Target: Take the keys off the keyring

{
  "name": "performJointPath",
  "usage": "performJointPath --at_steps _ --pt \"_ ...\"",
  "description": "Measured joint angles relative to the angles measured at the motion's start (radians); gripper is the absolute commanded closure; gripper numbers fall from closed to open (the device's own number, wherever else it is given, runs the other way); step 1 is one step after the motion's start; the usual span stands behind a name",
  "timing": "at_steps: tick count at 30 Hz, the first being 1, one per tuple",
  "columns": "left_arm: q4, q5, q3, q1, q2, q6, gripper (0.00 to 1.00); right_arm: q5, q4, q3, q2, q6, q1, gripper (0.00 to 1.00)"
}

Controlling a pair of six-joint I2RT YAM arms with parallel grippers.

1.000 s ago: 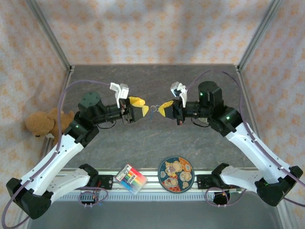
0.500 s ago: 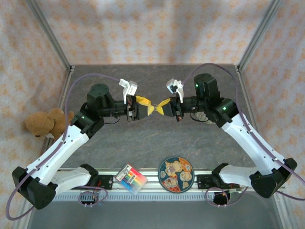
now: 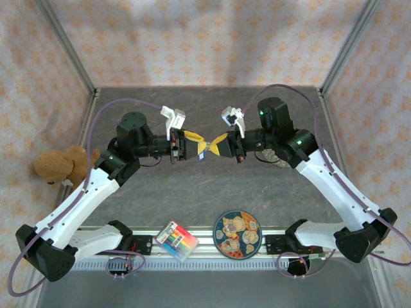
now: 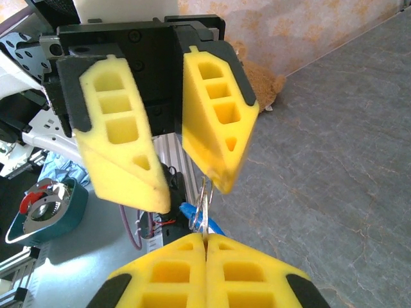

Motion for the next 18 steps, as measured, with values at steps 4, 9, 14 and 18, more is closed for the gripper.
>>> performJointPath --at_steps 4,9,14,18 --pt "-0.003 0.0 0.0 0.0 -0.001 0.0 0.79 -0.006 0.0 0.0 0.0 0.0 -0.002 1.0" --pt "-0.007 0.0 0.0 0.001 -0.002 0.001 0.89 -0.013 0.0 0.001 0.0 0.0 -0.003 1.0" --pt "-0.011 0.0 0.001 0.005 -0.002 0.009 1.0 -0.016 -0.007 0.004 0.0 0.0 -0.006 1.0" --pt "-0.009 -0.005 0.001 0.005 -0.004 0.006 1.0 -0.014 -0.003 0.003 0.0 0.002 -0.006 1.0"
